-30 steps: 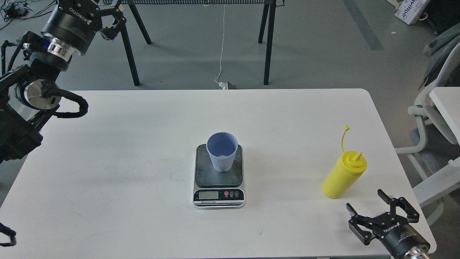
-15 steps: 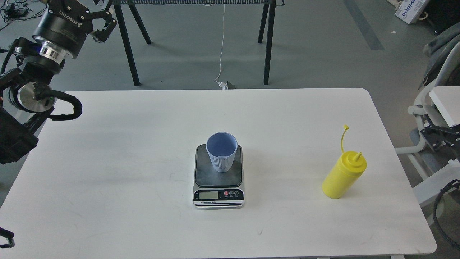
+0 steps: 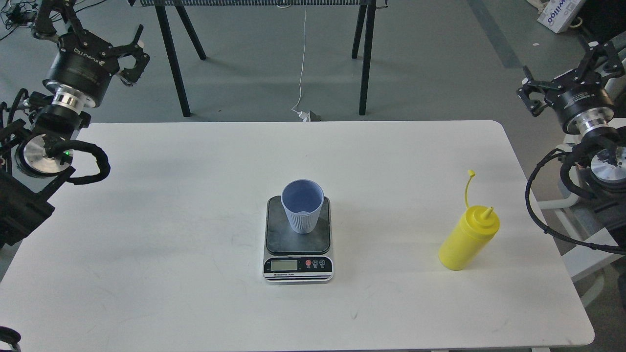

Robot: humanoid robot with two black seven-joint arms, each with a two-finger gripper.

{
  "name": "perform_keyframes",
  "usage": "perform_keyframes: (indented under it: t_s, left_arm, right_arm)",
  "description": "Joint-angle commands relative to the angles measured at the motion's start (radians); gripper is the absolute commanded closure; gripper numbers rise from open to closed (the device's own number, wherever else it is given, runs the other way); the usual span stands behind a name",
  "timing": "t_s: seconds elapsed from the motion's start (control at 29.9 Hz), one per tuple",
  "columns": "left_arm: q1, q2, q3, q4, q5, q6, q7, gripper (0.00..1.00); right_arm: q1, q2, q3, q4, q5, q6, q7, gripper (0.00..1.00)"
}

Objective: Pour seasoning into cup on scale with both arms

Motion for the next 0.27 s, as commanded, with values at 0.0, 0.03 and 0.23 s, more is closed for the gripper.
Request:
perform_keyframes:
  t_s: [0.0, 0.03, 0.23]
  left_arm:
    - [0.038, -0.002, -0.037, 0.0, 0.001, 0.0, 0.015, 0.0]
    - [0.044, -0.002, -0.045, 0.0, 0.001, 0.0, 0.015, 0.0]
    - [0.058, -0.004, -0.06, 0.0, 0.0, 0.0, 0.015, 0.0]
  right_arm:
    - [0.008, 0.032, 0.01, -0.003, 0.004, 0.0, 0.004, 0.01]
    - [0.008, 0.033, 0.01, -0.002, 0.002, 0.0, 0.005, 0.01]
    - [0.008, 0.033, 0.009, 0.0, 0.004, 0.0, 0.008, 0.01]
